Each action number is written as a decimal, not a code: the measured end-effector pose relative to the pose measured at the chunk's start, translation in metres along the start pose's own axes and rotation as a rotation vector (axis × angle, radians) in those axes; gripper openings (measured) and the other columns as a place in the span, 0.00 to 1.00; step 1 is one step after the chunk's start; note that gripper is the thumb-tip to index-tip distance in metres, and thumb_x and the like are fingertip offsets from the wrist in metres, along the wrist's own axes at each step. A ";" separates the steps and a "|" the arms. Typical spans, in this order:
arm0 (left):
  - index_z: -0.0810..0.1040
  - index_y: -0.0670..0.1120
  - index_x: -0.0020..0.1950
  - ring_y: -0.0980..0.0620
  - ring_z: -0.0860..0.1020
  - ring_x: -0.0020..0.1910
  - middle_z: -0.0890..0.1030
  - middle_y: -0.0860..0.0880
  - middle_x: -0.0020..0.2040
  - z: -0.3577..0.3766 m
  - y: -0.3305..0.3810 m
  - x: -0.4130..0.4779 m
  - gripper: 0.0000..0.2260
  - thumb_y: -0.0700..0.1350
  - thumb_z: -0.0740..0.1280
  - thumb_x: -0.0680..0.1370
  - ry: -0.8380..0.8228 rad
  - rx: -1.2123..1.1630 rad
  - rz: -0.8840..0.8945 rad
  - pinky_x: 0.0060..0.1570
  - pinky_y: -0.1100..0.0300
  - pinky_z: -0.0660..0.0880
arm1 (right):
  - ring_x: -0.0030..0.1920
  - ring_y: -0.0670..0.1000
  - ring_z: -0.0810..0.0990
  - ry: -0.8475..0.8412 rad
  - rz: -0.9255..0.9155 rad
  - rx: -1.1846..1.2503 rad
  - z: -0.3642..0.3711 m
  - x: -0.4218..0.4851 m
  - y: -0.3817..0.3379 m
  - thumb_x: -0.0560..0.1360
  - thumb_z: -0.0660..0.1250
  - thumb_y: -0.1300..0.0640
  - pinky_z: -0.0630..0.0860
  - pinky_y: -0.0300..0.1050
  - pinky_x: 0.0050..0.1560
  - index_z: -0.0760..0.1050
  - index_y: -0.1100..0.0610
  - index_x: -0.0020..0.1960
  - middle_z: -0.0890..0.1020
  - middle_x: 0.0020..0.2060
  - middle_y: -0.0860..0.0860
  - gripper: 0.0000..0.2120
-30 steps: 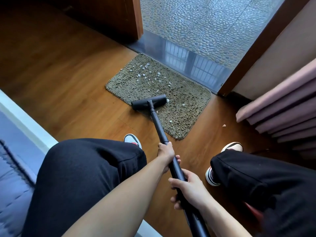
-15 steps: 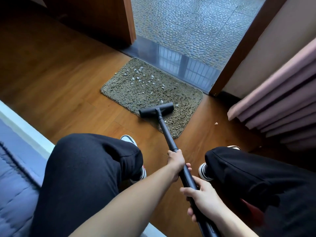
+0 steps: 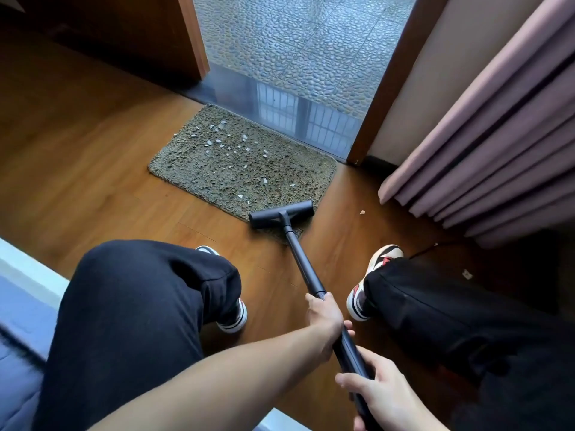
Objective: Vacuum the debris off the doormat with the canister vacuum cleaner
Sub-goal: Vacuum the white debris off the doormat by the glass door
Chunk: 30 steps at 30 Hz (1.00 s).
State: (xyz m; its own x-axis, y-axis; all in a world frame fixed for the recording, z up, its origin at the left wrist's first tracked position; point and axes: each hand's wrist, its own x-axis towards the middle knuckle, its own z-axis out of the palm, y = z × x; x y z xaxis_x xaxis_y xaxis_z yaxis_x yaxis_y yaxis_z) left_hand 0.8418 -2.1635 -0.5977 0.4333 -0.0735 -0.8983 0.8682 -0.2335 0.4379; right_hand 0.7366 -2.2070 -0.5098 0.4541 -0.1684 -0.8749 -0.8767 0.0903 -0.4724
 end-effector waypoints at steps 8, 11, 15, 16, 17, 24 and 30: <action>0.59 0.51 0.75 0.53 0.77 0.31 0.77 0.44 0.46 -0.005 0.003 0.007 0.19 0.54 0.54 0.85 -0.003 -0.033 -0.027 0.31 0.61 0.80 | 0.29 0.51 0.79 -0.017 -0.019 -0.033 0.005 0.004 -0.007 0.78 0.71 0.56 0.76 0.40 0.29 0.67 0.47 0.72 0.78 0.47 0.58 0.25; 0.60 0.51 0.73 0.53 0.77 0.31 0.77 0.44 0.46 -0.007 0.011 0.012 0.18 0.53 0.54 0.85 -0.007 -0.038 -0.023 0.28 0.62 0.79 | 0.25 0.53 0.78 -0.041 -0.034 0.002 0.007 0.004 -0.015 0.78 0.70 0.56 0.75 0.41 0.26 0.68 0.46 0.70 0.79 0.42 0.59 0.23; 0.63 0.47 0.65 0.51 0.76 0.28 0.76 0.42 0.42 -0.017 0.032 0.023 0.13 0.52 0.53 0.84 0.006 -0.046 -0.008 0.24 0.62 0.75 | 0.25 0.54 0.78 -0.044 -0.061 -0.004 0.014 0.020 -0.030 0.78 0.69 0.57 0.75 0.42 0.25 0.70 0.49 0.68 0.78 0.37 0.58 0.19; 0.63 0.47 0.63 0.50 0.75 0.27 0.76 0.41 0.42 -0.020 0.038 0.028 0.12 0.51 0.53 0.84 0.012 -0.045 -0.003 0.23 0.62 0.75 | 0.25 0.54 0.78 -0.049 -0.074 -0.005 0.015 0.027 -0.033 0.79 0.69 0.58 0.75 0.42 0.24 0.71 0.50 0.66 0.77 0.37 0.58 0.18; 0.63 0.46 0.62 0.49 0.75 0.27 0.75 0.40 0.42 -0.023 0.045 0.032 0.11 0.51 0.53 0.84 0.016 -0.045 0.004 0.22 0.62 0.74 | 0.24 0.54 0.78 -0.054 -0.089 -0.001 0.017 0.033 -0.037 0.79 0.69 0.59 0.76 0.43 0.24 0.72 0.52 0.65 0.76 0.36 0.57 0.16; 0.63 0.42 0.64 0.49 0.74 0.27 0.72 0.43 0.41 -0.029 0.060 0.044 0.13 0.49 0.54 0.84 0.021 -0.062 0.063 0.20 0.62 0.74 | 0.24 0.53 0.76 -0.056 -0.137 0.031 0.023 0.046 -0.049 0.78 0.68 0.61 0.75 0.43 0.24 0.74 0.52 0.60 0.74 0.35 0.57 0.11; 0.63 0.46 0.64 0.50 0.75 0.28 0.75 0.42 0.40 -0.023 0.044 0.024 0.13 0.51 0.53 0.84 0.007 -0.040 0.002 0.22 0.63 0.75 | 0.25 0.54 0.78 -0.077 -0.074 0.004 0.014 0.027 -0.036 0.79 0.68 0.59 0.76 0.43 0.25 0.71 0.49 0.66 0.76 0.38 0.59 0.18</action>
State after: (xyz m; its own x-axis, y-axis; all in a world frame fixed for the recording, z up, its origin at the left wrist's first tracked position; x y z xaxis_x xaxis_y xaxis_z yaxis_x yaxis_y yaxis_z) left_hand 0.8961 -2.1533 -0.5993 0.4367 -0.0676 -0.8971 0.8762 -0.1942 0.4412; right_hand 0.7826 -2.2014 -0.5174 0.5283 -0.0992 -0.8432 -0.8399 0.0840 -0.5362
